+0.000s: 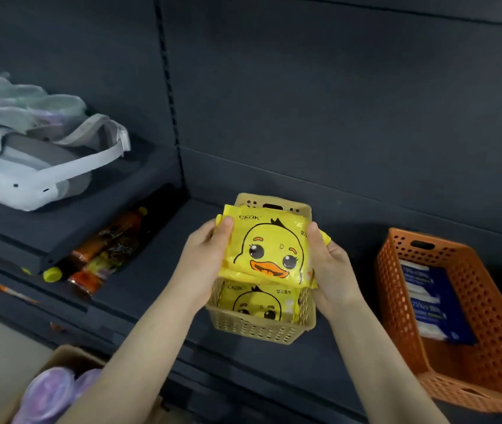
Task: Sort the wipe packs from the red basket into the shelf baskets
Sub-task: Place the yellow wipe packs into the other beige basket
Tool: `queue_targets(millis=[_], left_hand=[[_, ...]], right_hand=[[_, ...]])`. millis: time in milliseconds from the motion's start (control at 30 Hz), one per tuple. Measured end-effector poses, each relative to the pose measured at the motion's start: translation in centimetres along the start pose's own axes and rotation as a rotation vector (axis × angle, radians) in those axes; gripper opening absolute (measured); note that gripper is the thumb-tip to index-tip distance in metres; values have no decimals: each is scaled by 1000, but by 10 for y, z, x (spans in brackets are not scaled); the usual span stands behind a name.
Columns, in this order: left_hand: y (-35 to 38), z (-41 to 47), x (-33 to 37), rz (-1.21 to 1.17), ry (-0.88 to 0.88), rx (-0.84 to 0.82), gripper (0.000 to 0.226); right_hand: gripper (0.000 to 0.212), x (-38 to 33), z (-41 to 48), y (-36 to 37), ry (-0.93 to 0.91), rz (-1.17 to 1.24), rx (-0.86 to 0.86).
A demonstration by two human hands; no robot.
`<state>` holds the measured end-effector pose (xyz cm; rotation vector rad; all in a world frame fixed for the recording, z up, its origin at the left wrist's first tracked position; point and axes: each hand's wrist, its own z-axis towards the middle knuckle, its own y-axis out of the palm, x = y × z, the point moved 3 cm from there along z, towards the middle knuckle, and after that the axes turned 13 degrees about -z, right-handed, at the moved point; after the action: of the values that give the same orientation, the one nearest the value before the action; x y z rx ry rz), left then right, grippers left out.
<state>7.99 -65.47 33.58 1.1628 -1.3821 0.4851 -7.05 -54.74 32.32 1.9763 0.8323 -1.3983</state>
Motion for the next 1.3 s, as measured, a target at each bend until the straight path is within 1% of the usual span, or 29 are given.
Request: queue_targets(millis=[100,167,233,300,333,400,433,500,533,567,667,800,867,933,1000,1100,1167,1267,1300], left_hand=[[-6,18,0,14,21,-31,21],[-11,30,0,-19,2,-42,20],[-16,42,1,-27,-22,-63,19],[-21,53,2,-17,-20,-87,20],[-25,58,3,-10,-9,-84,22],[-35,68,5,-21,9,-44,24],[-41,74,6,-44,14,-13,25],[-52,85,12,-91,27,47,26],[-57,89,14,-112,38,74,26],[-60,93,17,-138,49,100,26],[-66,103,23,-216,42,147,25],[-64,109,25,-254,30,133,26],[-62,111,25,-261,27,122,25],[-62,113,25,-272,16,111,24],[-63,116,24,-274,8,99,24],[-64,120,24,-271,11,91,25],[-63,121,23,-267,7,83,26],[-61,122,21,-265,-9,66,27],[-61,122,20,-263,-12,59,27]], right_hand=[[37,3,9,8,1,-17,98],[46,2,12,14,-16,-54,156],[53,0,16,16,-33,-174,188],[45,-5,18,13,-54,-232,232],[39,-10,19,9,-64,-211,269],[33,-19,21,-6,-56,-167,397],[32,-23,22,-15,-40,-199,467],[36,-29,23,-30,-20,-372,573],[38,-29,25,-35,-14,-471,598],[40,-28,28,-35,-4,-551,598],[39,-12,39,-20,-2,-676,522],[40,14,61,13,-11,-931,442],[37,26,72,25,32,-1020,429],[36,32,77,31,55,-1214,448],[37,34,75,34,-14,-1373,483],[49,33,68,37,-234,-1517,508],[53,37,68,39,-247,-1540,421],[62,56,73,42,-89,-1522,176],[63,60,75,43,-61,-1552,135]])
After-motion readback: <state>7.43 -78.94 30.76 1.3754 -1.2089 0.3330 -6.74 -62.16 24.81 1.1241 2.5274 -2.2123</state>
